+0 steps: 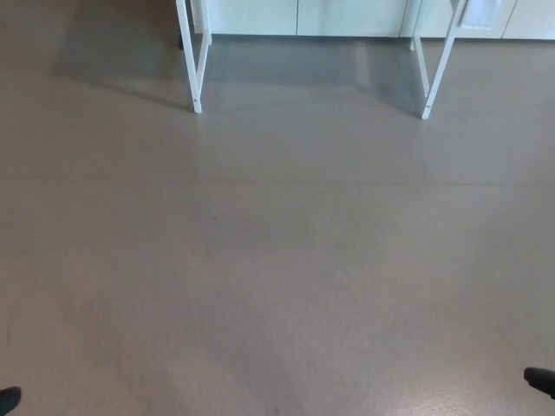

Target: The robot walks towards a desk on which a shovel is kept on the left hand side and a container is kept on the right hand side. The robot picks up the shovel using its left hand and places it in the container.

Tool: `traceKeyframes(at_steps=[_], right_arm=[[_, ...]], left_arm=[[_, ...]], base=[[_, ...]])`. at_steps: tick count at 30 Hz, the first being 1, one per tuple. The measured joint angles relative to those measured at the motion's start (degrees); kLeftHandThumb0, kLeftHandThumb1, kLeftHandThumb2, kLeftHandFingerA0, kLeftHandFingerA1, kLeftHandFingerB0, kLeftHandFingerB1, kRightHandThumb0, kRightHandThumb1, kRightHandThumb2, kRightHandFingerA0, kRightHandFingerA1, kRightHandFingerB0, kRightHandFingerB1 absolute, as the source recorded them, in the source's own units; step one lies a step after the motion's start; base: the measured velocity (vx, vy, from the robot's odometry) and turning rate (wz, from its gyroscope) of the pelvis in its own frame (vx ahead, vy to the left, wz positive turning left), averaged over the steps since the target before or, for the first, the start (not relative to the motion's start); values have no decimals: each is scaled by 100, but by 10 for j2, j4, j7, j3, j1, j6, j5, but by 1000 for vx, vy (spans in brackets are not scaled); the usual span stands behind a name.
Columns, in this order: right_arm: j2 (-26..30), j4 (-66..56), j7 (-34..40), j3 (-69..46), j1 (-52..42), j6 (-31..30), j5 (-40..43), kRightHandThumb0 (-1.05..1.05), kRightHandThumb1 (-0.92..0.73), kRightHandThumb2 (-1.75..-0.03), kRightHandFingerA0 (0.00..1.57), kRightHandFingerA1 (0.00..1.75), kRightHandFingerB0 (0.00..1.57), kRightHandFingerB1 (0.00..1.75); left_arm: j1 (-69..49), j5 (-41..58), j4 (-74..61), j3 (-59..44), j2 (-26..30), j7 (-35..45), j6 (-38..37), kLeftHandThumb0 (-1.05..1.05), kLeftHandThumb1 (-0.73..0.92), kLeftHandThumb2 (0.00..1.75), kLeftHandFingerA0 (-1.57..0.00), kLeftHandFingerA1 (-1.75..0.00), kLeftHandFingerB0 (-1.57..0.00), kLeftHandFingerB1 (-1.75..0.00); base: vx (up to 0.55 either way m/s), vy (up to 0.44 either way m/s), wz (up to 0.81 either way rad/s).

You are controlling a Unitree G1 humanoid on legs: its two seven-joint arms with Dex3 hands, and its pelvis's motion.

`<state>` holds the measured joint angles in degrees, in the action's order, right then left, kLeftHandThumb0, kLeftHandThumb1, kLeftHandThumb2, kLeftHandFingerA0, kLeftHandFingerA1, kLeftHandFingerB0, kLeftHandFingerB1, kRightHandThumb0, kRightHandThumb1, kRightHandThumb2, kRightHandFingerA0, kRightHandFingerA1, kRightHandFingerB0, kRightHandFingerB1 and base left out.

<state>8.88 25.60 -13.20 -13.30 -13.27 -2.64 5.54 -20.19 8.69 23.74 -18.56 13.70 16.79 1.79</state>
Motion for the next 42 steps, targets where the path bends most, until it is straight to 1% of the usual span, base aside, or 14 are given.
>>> traceKeyframes(at_steps=[4, 5, 6, 9, 12, 21, 23, 24, 26, 28, 30, 34, 37, 42], right_arm=[[-1, -4, -14, -5, -20, 0, 12, -7, -56, -55, 61, 61, 45, 49], [-1, -6, -17, -6, -23, 0, 14, -7, -56, -56, 60, 62, 44, 50], [-2, -6, -19, -6, -24, 0, 16, -7, -56, -56, 60, 61, 45, 49], [-2, -6, -24, -6, -27, 0, 20, -7, -56, -56, 58, 61, 45, 50], [-2, -4, -28, -6, -30, 1, 22, -6, -56, -56, 58, 61, 45, 50], [-4, 10, -36, -5, -42, 11, 26, -7, -57, -56, 59, 61, 45, 50], [-6, 10, -36, -4, -46, 12, 27, -6, -57, -56, 59, 60, 45, 49], [-6, 9, -36, -4, -49, 12, 27, -6, -57, -56, 59, 60, 44, 50], [-4, 9, -37, -5, -54, 12, 27, -4, -58, -56, 58, 61, 44, 50], [-3, 9, -37, -5, -58, 12, 28, -5, -58, -56, 59, 63, 45, 51], [-3, 9, -39, -4, -58, 12, 28, -5, -58, -56, 59, 62, 46, 51], [-6, 10, -39, -3, -58, 15, 29, -4, -58, -56, 57, 60, 46, 50], [-10, 10, -41, 1, -62, 15, 29, -5, -58, -57, 57, 60, 45, 50], [-10, 8, -43, 3, -65, 15, 29, -7, -57, -56, 56, 60, 46, 50]], left_arm=[[-21, 14, -4, -4, 0, 24, -1, -26, 60, 65, -39, -37, -40, -37], [-24, 16, -4, -5, 0, 28, -1, -19, 64, 59, -41, -35, -39, -33], [-25, 19, -2, -6, 0, 33, -2, -26, 61, 65, -38, -38, -39, -37], [-28, 27, 3, -8, 0, 47, -5, -27, 61, 65, -38, -38, -39, -37], [-33, 31, 6, -9, 0, 55, -7, -18, 63, 59, -40, -34, -40, -33], [-51, 37, 19, -10, 1, 75, -18, -21, 62, 57, -40, -34, -39, -32], [-53, 37, 20, -10, 0, 75, -25, -28, 56, 64, -40, -39, -38, -38], [-52, 37, 21, -10, 0, 75, -29, -22, 60, 58, -44, -36, -39, -33], [-53, 37, 33, -8, -2, 75, -37, -28, 57, 64, -40, -39, -39, -38], [-56, 36, 46, -7, -2, 75, -42, -21, 59, 58, -47, -36, -40, -33], [-54, 36, 63, -8, -2, 75, -50, -28, 53, 64, -43, -40, -39, -38], [-49, 35, 83, -5, -3, 77, -60, -28, 57, 65, -39, -38, -38, -38], [-45, 35, 87, -8, 9, 77, -74, -22, 60, 58, -45, -36, -40, -34], [-49, 34, 87, -3, 11, 76, -84, -22, 60, 58, -44, -35, -41, -34]], base=[[0, 0, 0], [0, 0, 0], [0, 0, 0], [0, 0, 0], [0, 0, 0], [33, -3, -15], [113, -27, 8], [102, -35, 38], [117, -18, -7], [-20, 131, -3], [8, 213, -9], [100, 339, -24], [80, 241, -4], [144, 105, 6]])
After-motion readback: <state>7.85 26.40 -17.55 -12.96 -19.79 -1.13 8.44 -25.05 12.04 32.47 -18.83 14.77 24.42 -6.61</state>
